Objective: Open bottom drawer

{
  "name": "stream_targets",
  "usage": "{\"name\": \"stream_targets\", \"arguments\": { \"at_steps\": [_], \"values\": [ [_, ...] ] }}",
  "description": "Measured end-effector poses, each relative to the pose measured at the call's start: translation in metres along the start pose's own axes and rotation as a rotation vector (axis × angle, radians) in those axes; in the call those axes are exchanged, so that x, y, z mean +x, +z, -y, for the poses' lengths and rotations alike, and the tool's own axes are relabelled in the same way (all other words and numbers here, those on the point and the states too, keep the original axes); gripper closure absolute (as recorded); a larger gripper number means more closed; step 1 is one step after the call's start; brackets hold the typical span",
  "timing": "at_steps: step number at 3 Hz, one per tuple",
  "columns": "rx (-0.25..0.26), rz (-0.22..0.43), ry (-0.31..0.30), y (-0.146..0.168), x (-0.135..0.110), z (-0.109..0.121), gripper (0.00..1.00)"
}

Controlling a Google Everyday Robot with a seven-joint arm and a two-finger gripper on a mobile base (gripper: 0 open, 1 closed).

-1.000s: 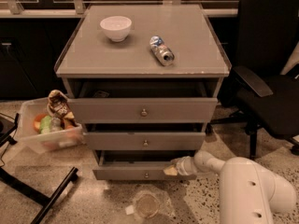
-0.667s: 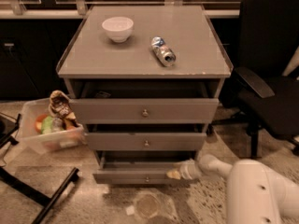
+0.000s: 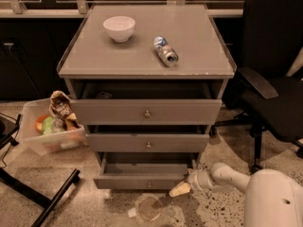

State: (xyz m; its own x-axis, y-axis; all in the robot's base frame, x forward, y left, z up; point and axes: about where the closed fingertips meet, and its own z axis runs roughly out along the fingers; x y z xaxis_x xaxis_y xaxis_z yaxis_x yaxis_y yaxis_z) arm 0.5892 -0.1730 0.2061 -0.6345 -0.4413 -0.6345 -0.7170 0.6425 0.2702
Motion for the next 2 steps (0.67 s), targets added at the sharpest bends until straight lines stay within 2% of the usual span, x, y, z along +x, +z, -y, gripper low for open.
{"name": "stream_targets", "arguments": {
  "at_steps": [1,2],
  "values": [
    [-0.057,0.039,0.006,-0.014,0.003,-0.012,0.00],
    [-0.114,0.099,-0.010,-0.019,-0.013,-0.019,0.19]
  ]
}}
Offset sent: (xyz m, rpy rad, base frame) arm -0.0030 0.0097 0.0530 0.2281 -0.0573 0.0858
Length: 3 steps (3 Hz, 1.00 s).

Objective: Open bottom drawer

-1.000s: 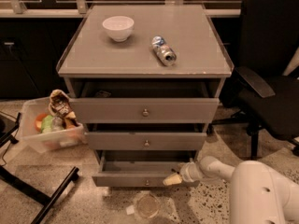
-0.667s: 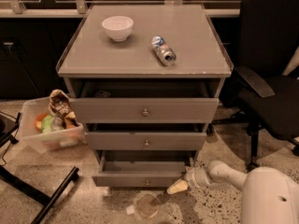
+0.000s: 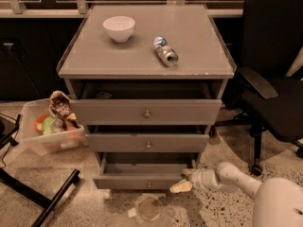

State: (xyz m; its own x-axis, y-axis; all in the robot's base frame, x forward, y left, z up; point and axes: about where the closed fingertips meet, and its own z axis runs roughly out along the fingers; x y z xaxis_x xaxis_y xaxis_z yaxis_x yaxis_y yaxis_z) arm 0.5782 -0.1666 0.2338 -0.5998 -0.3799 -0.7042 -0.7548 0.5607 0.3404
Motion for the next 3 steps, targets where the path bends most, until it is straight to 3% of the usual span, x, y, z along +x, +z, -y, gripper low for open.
{"name": "stream_targets", "arguments": {
  "at_steps": [2,3],
  "values": [
    [-0.067,0.063,-0.005,0.009,-0.024,-0.003,0.65],
    [-0.028,0.100,-0.003,0.025,-0.035,0.003,0.89]
  ]
}}
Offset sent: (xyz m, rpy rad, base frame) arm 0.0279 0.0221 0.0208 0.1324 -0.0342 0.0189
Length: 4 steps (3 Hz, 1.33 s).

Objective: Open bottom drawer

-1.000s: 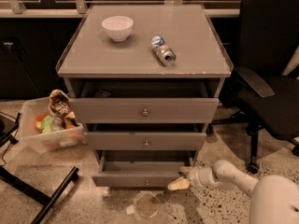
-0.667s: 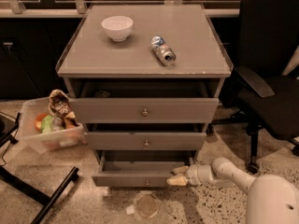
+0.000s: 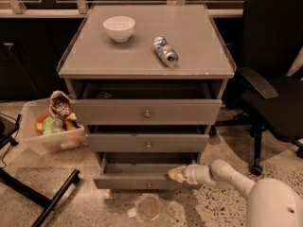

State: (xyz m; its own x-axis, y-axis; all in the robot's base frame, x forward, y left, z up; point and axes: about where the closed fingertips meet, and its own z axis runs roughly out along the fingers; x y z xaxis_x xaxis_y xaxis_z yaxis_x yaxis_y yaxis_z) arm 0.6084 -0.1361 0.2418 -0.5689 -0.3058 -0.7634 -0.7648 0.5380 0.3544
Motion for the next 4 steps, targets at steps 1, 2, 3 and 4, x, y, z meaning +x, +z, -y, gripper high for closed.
{"name": "stream_targets", "arguments": {
  "at_steps": [1,2,3,4],
  "values": [
    [0.081,0.036,-0.051,0.024,-0.014,0.021,1.00],
    [0.151,0.045,-0.117,0.044,-0.027,0.040,1.00],
    [0.174,0.010,-0.189,0.057,-0.027,0.051,1.00],
    [0.168,-0.053,-0.263,0.058,-0.013,0.054,1.00]
  ]
}}
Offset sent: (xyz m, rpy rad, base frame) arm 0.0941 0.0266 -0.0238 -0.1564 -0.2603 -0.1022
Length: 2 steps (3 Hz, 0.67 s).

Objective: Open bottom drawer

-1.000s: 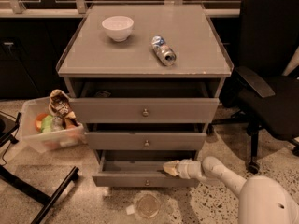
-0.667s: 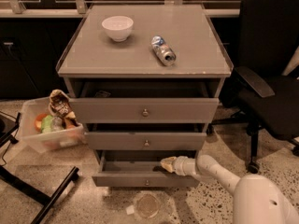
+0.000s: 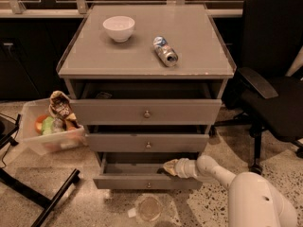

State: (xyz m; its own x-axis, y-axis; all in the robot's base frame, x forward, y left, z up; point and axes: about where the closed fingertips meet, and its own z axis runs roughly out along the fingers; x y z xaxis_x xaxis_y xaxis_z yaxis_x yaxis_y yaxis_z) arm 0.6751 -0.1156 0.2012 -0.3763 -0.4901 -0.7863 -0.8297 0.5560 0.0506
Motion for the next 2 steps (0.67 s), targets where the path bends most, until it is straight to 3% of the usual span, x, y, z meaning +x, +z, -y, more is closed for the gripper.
{"name": "stream_targets", "arguments": {
  "at_steps": [1,2],
  "values": [
    [0.010,-0.062,-0.081,-0.012,0.017,-0.001,1.00],
    [0.010,-0.124,-0.142,-0.024,0.032,-0.006,0.81]
  ]
}}
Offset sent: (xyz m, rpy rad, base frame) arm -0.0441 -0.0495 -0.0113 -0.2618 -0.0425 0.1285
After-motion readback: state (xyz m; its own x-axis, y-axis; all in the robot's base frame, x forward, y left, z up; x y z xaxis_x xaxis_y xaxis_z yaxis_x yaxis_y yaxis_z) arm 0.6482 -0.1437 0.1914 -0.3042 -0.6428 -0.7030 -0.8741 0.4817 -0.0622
